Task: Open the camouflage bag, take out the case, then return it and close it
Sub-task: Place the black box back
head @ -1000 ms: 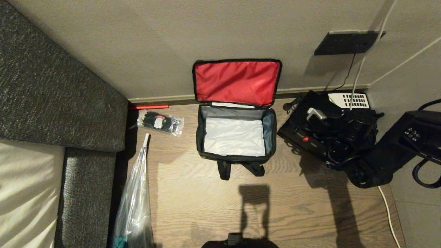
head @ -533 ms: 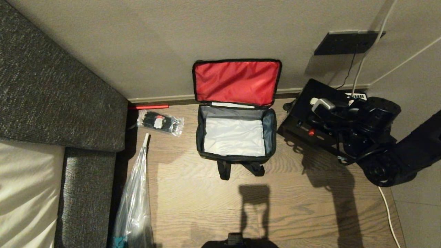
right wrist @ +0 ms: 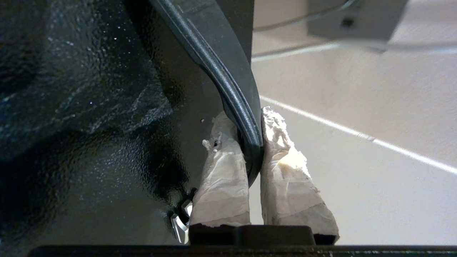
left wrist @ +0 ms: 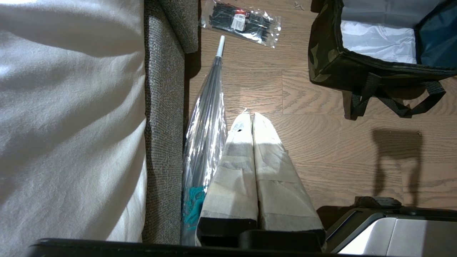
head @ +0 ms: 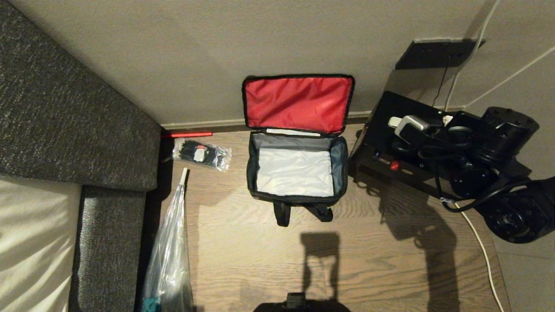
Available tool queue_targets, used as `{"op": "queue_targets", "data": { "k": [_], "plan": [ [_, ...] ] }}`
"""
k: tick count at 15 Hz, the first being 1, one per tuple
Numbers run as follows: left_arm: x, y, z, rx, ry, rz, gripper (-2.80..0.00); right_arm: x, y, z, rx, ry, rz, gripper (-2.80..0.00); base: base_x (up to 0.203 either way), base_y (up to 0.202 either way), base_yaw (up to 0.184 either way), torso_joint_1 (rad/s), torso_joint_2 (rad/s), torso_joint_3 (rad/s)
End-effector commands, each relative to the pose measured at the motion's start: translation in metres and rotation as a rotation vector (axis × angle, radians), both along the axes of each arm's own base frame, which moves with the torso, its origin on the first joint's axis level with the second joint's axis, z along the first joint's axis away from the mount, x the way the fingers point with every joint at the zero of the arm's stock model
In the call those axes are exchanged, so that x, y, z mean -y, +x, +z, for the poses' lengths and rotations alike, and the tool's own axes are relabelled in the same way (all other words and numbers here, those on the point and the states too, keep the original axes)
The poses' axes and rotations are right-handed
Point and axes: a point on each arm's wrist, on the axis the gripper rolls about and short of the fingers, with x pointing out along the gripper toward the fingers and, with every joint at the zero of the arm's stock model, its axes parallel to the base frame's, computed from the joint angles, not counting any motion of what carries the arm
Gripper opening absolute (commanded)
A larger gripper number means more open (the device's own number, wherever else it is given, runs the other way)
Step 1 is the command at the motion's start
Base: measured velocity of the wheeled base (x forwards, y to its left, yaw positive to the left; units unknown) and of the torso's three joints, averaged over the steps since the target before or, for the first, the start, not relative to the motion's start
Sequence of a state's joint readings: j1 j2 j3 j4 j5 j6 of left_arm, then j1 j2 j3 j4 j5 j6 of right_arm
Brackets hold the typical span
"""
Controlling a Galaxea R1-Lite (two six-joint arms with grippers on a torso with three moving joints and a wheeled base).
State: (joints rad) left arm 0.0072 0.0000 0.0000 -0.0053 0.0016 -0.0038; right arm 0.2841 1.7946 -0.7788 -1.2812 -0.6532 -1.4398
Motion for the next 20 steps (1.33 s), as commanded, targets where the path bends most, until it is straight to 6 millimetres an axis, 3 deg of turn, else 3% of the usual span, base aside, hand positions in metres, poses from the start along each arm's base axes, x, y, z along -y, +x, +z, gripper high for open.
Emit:
{"op": "queue_targets", "data": {
  "k": [1,10,14,20],
  "plan": [
    [0.000,0.000,0.000,-0.001,-0.001,0.000,-2.80,-0.011,-0.022,0.015,0.029,0.003,0.054,-2.80,0.000,0.000,0.000,0.000,0.00,0.000],
    [0.000,0.000,0.000,-0.001,-0.001,0.000,-2.80,-0.068,-0.054,0.025,-0.012,-0.019,0.265,-2.80,0.000,0.000,0.000,0.000,0.00,0.000],
    [0.000,0.000,0.000,-0.001,-0.001,0.000,-2.80,-0.087,-0.049,0.040,0.009,-0.008,0.307,-2.80,0.000,0.000,0.000,0.000,0.00,0.000],
    [0.000,0.000,0.000,-0.001,-0.001,0.000,-2.80,-0.125,-0.035,0.036,0.013,-0.005,0.376,-2.80,0.000,0.000,0.000,0.000,0.00,0.000]
  ]
}}
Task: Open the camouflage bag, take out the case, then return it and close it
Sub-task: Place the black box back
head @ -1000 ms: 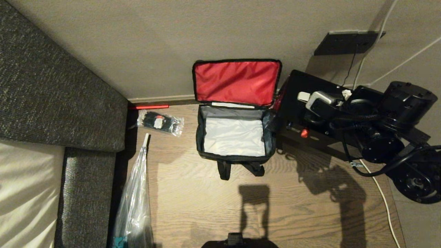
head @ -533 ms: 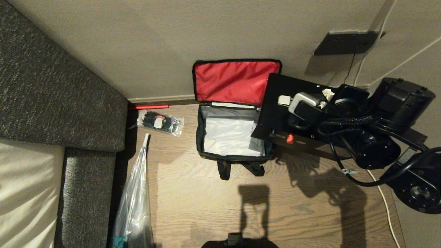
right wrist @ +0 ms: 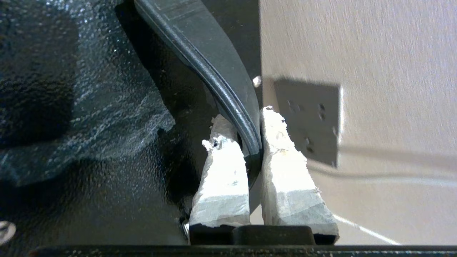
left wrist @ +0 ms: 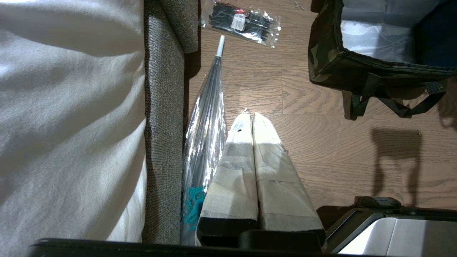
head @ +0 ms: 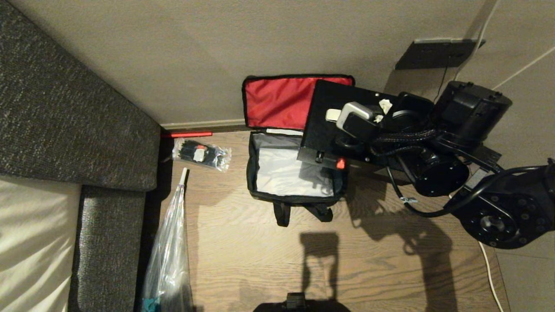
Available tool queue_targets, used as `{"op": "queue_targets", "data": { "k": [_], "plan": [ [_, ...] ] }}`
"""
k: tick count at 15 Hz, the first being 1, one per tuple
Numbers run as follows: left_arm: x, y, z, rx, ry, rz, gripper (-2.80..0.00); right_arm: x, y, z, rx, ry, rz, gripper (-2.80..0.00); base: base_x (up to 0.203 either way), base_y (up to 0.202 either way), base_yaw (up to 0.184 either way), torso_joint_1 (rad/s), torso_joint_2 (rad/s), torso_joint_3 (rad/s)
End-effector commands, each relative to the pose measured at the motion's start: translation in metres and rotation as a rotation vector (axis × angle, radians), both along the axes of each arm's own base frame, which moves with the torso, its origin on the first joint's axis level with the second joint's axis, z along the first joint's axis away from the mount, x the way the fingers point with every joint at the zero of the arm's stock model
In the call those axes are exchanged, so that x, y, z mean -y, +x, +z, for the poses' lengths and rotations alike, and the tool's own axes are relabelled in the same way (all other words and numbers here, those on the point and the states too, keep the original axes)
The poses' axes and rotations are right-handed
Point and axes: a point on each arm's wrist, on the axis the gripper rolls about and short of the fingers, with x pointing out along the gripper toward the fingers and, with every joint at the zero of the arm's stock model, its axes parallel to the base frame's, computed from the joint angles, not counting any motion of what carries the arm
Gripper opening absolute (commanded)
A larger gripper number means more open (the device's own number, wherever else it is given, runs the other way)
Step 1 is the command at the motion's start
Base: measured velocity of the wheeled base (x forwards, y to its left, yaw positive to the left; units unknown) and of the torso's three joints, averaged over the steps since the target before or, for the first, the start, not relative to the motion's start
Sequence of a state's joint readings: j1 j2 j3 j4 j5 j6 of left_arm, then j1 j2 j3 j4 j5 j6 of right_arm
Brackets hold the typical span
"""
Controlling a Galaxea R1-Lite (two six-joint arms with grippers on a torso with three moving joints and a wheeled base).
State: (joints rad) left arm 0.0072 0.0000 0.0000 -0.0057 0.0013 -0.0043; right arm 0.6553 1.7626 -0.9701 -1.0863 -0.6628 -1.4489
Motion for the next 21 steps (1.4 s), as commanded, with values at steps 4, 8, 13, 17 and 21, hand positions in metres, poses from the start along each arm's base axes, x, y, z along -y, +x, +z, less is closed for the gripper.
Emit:
{"op": "queue_targets", "data": {
  "k": [4,8,13,17,21],
  "plan": [
    [0.000,0.000,0.000,-0.001,0.000,0.001,-2.80,-0.024,0.012,-0.014,-0.020,-0.022,0.030,-2.80,0.000,0.000,0.000,0.000,0.00,0.000],
    [0.000,0.000,0.000,-0.001,0.000,0.001,-2.80,-0.051,0.017,-0.010,-0.005,-0.009,0.073,-2.80,0.000,0.000,0.000,0.000,0.00,0.000],
    [0.000,0.000,0.000,-0.001,0.000,0.001,-2.80,-0.078,0.020,-0.014,-0.021,-0.013,0.118,-2.80,0.000,0.000,0.000,0.000,0.00,0.000],
    [0.000,0.000,0.000,-0.001,0.000,0.001,-2.80,-0.096,0.026,-0.020,-0.019,-0.011,0.140,-2.80,0.000,0.000,0.000,0.000,0.00,0.000],
    [0.000,0.000,0.000,-0.001,0.000,0.001,-2.80,-0.109,0.031,-0.030,-0.030,-0.009,0.155,-2.80,0.000,0.000,0.000,0.000,0.00,0.000]
  ]
}}
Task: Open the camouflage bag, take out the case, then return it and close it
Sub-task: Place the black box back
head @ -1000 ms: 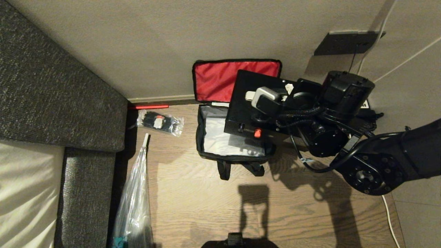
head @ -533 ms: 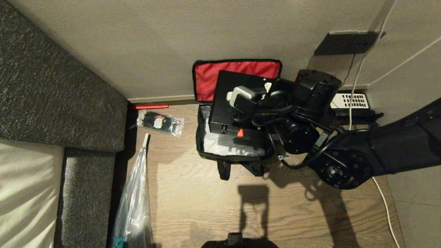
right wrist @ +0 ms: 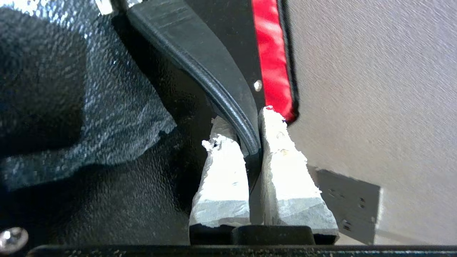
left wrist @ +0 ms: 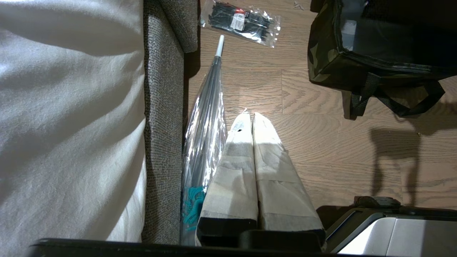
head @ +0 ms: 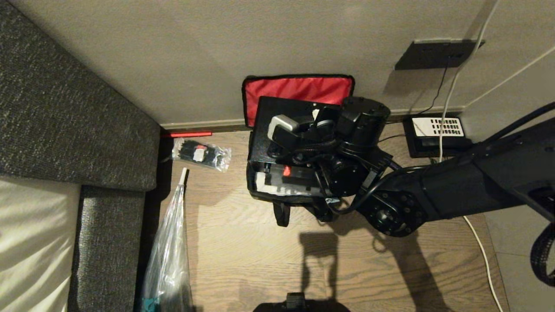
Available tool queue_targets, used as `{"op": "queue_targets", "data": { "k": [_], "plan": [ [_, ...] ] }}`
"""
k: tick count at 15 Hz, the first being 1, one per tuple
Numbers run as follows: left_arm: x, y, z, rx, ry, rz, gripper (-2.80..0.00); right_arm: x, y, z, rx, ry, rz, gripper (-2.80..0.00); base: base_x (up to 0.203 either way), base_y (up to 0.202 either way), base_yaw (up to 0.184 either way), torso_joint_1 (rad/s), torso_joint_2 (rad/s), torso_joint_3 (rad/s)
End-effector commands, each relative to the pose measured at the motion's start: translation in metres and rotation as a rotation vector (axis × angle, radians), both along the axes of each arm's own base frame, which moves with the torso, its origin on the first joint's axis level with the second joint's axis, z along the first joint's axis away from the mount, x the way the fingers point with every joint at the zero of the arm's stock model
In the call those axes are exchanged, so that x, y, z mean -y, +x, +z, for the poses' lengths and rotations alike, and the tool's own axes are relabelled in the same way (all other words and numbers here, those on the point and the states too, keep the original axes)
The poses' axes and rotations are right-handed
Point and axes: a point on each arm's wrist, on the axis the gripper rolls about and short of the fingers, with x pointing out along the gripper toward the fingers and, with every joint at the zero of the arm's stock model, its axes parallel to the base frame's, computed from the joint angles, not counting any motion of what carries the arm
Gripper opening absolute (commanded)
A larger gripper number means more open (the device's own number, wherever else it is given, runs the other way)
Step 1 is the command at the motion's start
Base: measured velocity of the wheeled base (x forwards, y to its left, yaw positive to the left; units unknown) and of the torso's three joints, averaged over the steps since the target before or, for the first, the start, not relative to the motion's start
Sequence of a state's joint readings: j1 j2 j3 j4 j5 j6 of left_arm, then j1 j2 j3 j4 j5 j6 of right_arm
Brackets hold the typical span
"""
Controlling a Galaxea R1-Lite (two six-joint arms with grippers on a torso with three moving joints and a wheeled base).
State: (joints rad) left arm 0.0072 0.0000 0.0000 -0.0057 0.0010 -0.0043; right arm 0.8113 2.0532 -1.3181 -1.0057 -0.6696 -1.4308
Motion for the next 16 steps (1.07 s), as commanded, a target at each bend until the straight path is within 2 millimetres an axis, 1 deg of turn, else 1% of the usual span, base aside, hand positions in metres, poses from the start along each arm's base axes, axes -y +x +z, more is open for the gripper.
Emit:
{"op": "queue_targets", "data": {
  "k": [1,5,9,16],
  "plan": [
    [0.000,0.000,0.000,-0.001,0.000,0.001,-2.80,-0.009,0.006,-0.012,-0.017,-0.008,0.004,-2.80,0.000,0.000,0.000,0.000,0.00,0.000],
    [0.000,0.000,0.000,-0.001,0.000,0.001,-2.80,-0.012,0.009,-0.019,-0.055,-0.005,0.009,-2.80,0.000,0.000,0.000,0.000,0.00,0.000],
    [0.000,0.000,0.000,-0.001,0.000,0.001,-2.80,-0.016,0.015,-0.030,-0.080,0.010,0.011,-2.80,0.000,0.000,0.000,0.000,0.00,0.000],
    [0.000,0.000,0.000,-0.001,0.000,0.001,-2.80,-0.011,0.020,-0.038,-0.124,0.043,0.006,-2.80,0.000,0.000,0.000,0.000,0.00,0.000]
  ]
}}
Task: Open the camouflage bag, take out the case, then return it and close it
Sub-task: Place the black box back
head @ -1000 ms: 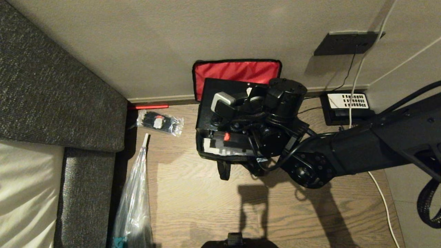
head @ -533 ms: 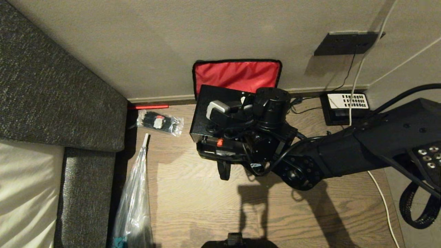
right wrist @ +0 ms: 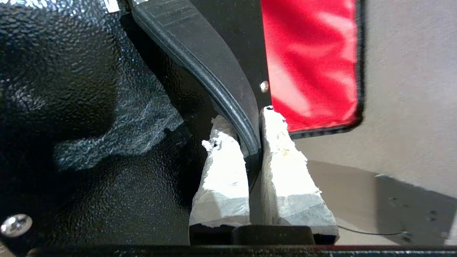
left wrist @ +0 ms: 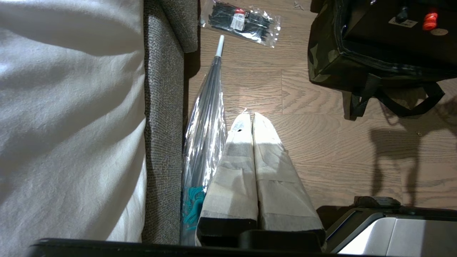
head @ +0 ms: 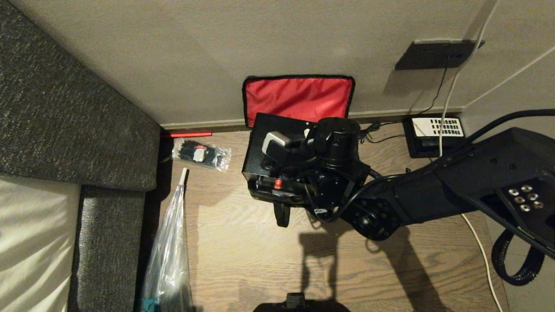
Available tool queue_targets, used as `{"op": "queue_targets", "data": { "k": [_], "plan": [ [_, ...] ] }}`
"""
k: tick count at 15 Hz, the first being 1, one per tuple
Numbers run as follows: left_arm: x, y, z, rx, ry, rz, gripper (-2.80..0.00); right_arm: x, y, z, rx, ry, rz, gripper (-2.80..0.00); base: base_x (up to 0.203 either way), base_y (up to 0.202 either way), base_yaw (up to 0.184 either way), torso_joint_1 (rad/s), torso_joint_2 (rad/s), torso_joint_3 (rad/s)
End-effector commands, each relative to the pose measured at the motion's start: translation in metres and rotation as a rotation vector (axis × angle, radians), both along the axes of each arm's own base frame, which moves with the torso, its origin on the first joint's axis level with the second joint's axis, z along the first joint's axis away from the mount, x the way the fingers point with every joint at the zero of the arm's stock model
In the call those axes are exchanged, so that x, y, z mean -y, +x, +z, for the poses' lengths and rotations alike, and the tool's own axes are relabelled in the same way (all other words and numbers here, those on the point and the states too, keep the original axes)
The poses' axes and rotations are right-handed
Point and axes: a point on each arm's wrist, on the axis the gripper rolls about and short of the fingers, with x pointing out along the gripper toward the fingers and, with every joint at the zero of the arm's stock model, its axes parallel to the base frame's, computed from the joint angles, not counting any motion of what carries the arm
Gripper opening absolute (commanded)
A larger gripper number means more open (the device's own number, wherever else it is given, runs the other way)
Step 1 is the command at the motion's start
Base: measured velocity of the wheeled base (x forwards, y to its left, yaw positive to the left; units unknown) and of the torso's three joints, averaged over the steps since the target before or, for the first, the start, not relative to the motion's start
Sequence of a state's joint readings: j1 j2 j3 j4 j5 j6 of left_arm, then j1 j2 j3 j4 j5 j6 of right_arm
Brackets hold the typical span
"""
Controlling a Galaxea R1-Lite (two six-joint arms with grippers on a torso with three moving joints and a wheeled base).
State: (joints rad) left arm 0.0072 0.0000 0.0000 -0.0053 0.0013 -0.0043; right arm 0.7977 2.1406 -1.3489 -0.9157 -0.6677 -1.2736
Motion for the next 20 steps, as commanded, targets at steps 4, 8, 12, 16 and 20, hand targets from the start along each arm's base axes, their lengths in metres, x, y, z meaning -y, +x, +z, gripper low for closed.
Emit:
{"op": "queue_targets", "data": {
  "k": [4,8,12,16,20],
  "plan": [
    [0.000,0.000,0.000,-0.001,0.000,0.001,-2.80,0.001,0.004,0.000,-0.013,0.000,-0.011,-2.80,0.000,0.000,0.000,0.000,0.00,0.000],
    [0.000,0.000,0.000,-0.001,0.000,0.001,-2.80,-0.001,0.003,0.008,-0.014,0.002,-0.005,-2.80,0.000,0.000,0.000,0.000,0.00,0.000],
    [0.000,0.000,0.000,-0.001,0.000,0.001,-2.80,-0.004,0.003,0.010,-0.017,-0.001,-0.001,-2.80,0.000,0.000,0.000,0.000,0.00,0.000],
    [0.000,0.000,0.000,-0.001,0.000,0.001,-2.80,-0.004,0.003,0.010,-0.026,0.009,0.001,-2.80,0.000,0.000,0.000,0.000,0.00,0.000],
    [0.000,0.000,0.000,-0.001,0.000,0.001,-2.80,0.001,0.009,0.006,-0.038,0.020,-0.012,-2.80,0.000,0.000,0.000,0.000,0.00,0.000]
  ]
}}
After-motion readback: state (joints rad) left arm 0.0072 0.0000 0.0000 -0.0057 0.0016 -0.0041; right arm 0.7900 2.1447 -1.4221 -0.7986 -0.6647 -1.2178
